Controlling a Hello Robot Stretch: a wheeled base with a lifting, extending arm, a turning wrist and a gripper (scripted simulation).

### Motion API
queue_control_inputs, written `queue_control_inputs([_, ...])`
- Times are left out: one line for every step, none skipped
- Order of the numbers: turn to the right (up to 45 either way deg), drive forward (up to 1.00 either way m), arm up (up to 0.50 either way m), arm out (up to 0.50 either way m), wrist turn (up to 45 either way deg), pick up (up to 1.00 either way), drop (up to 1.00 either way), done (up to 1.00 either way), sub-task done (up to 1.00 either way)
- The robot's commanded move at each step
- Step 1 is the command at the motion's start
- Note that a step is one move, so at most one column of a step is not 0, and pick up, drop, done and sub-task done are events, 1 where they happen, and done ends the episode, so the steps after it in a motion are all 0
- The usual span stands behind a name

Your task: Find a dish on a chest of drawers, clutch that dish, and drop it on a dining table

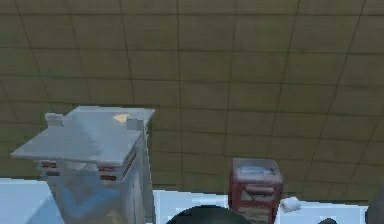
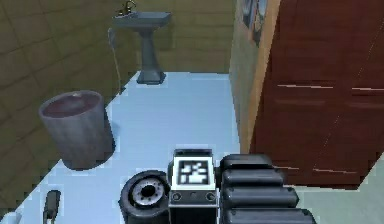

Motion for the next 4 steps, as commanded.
queue_control_inputs([-45.0,0.0,0.0,0.0,0.0,0.0,0.0,0.0,0.0])
queue_control_inputs([-18.0,0.0,0.0,0.0,0.0,0.0,0.0,0.0,0.0])
queue_control_inputs([0.0,1.0,0.0,0.0,0.0,0.0,0.0,0.0,0.0])
queue_control_inputs([-39.0,0.0,0.0,0.0,0.0,0.0,0.0,0.0,0.0])
